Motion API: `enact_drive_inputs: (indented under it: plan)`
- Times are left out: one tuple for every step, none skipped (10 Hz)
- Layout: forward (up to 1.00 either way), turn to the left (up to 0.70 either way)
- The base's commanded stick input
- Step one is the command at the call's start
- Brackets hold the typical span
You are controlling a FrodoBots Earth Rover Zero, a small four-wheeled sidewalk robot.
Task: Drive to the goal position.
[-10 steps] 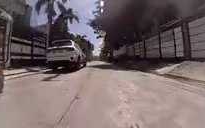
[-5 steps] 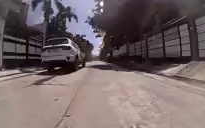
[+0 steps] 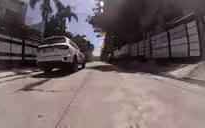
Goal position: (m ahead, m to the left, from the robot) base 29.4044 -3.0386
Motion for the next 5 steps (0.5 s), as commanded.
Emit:
enact_drive_inputs:
  plan:
    - [1.0, 0.0]
    - [1.0, 0.0]
    - [1.0, 0.0]
    - [1.0, 0.0]
    - [1.0, 0.0]
